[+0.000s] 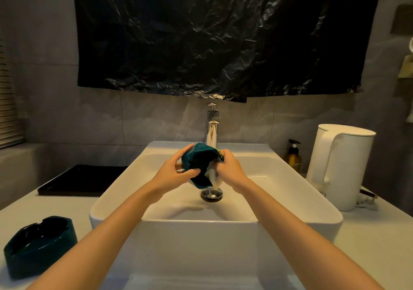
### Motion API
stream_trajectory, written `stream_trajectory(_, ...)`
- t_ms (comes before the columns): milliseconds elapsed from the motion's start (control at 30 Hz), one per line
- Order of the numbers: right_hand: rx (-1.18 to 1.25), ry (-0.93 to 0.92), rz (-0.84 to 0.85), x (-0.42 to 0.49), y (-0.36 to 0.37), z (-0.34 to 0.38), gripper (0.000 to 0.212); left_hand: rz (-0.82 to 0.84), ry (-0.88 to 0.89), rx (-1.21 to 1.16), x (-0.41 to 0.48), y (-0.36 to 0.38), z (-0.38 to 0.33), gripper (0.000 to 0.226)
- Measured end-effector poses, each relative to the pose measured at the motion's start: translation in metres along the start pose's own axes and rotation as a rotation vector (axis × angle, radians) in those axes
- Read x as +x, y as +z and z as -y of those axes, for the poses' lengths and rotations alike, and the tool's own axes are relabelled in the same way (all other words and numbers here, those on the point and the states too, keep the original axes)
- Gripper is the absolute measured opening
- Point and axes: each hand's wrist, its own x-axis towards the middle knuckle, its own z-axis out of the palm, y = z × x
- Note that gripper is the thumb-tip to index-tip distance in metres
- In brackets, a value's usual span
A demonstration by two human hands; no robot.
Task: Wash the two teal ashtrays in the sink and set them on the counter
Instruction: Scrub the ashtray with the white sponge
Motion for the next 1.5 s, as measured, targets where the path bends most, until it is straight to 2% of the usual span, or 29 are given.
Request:
stream_trajectory(100, -0.011, -0.014, -0.046, 0.002, 0.001, 0.0, 0.017, -0.079, -0.002, 0.02, 0.001, 0.009, -0.004, 0.067)
stream_trajectory(200, 0.032, -0.007, -0.079, 0.003, 0.0, 0.0, 0.018, -0.288, -0.076, 0.045, 0.001, 0.017, -0.008, 0.072)
stream_trajectory(300, 0.06, 0.027, -0.124, 0.006, 0.0, -0.001, 0.022, -0.45, -0.162, 0.069, -0.005, 0.024, -0.013, 0.054)
stream_trajectory(367, 0.053, 0.042, -0.169, 0.007, 0.0, -0.001, 0.021, -0.424, -0.2, 0.008, -0.009, 0.031, -0.022, 0.035)
stream_trajectory(433, 0.028, 0.018, -0.224, 0.006, -0.001, -0.001, 0.02, -0.322, -0.274, -0.212, -0.01, 0.037, -0.033, 0.022)
stream_trajectory(533, 0.007, -0.078, -0.311, 0.002, -0.002, -0.001, 0.018, -0.116, -0.467, -0.853, -0.011, 0.039, -0.048, 0.027)
stream_trajectory(567, 0.006, -0.117, -0.339, 0.001, -0.003, -0.001, 0.017, -0.087, -0.489, -0.998, -0.01, 0.039, -0.05, 0.029)
stream_trajectory(800, -0.065, -0.41, -0.462, 0.0, 0.0, -0.002, 0.032, -0.147, -0.448, -1.294, -0.002, 0.041, -0.061, 0.039)
stream_trajectory(900, -0.145, -0.482, -0.368, -0.003, 0.004, -0.003, 0.043, -0.246, -0.427, -1.356, 0.005, 0.036, -0.062, 0.033)
stream_trajectory(1133, -0.06, -0.515, -0.115, -0.002, 0.008, -0.001, 0.062, -0.293, -0.325, -1.184, 0.015, 0.013, -0.05, 0.036)
stream_trajectory(1200, 0.056, -0.483, -0.077, -0.004, 0.003, 0.003, 0.053, -0.293, -0.287, -1.079, 0.016, 0.004, -0.049, 0.035)
stream_trajectory(1300, 0.286, -0.357, -0.161, -0.005, -0.006, 0.01, 0.036, -0.298, -0.252, -0.903, 0.018, -0.007, -0.043, 0.033)
stream_trajectory(1367, 0.254, -0.352, -0.217, -0.006, -0.006, 0.011, 0.035, -0.306, -0.245, -0.779, 0.021, -0.011, -0.035, 0.038)
stream_trajectory(1500, 0.008, -0.6, -0.182, -0.007, 0.004, 0.007, 0.032, -0.268, -0.231, -0.607, 0.02, -0.01, -0.019, 0.032)
